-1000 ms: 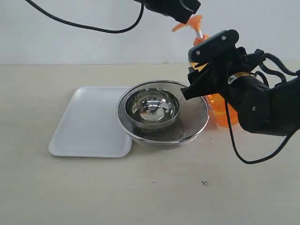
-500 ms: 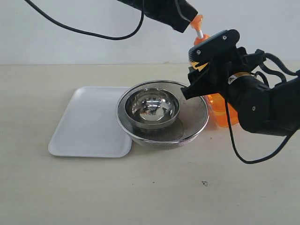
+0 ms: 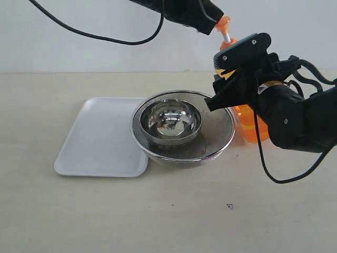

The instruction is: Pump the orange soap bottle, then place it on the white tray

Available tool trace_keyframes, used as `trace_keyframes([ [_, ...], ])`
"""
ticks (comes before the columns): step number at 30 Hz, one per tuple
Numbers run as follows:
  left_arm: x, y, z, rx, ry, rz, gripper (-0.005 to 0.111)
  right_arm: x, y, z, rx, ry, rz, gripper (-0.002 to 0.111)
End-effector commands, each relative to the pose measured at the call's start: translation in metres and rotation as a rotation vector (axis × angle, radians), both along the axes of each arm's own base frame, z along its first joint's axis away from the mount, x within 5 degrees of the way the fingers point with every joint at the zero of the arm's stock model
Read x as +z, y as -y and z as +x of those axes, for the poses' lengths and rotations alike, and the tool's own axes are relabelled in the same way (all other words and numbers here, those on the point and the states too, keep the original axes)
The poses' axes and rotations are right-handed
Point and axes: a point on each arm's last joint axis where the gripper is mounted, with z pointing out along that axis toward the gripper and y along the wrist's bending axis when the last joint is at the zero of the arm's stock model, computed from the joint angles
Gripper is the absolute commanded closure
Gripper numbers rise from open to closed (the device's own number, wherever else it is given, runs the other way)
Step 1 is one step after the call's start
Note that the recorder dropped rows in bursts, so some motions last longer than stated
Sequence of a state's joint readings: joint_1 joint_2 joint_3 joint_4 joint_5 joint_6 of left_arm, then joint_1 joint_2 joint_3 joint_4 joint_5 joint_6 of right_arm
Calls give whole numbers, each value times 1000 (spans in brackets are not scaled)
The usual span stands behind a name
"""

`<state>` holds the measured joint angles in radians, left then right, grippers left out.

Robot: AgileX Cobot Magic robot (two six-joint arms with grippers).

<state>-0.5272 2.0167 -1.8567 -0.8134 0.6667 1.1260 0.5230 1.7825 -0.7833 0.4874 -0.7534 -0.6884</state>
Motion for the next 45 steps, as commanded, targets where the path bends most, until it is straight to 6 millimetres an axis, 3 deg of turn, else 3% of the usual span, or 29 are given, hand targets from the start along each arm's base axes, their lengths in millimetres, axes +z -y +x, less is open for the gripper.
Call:
trace_keyframes([
  [1, -22, 5, 0, -33, -58, 52, 102, 10, -3, 0, 24, 51, -4, 108],
  [45, -39, 5, 1, -65, -106, 121, 102, 10, -4, 0, 36, 60, -11, 108],
])
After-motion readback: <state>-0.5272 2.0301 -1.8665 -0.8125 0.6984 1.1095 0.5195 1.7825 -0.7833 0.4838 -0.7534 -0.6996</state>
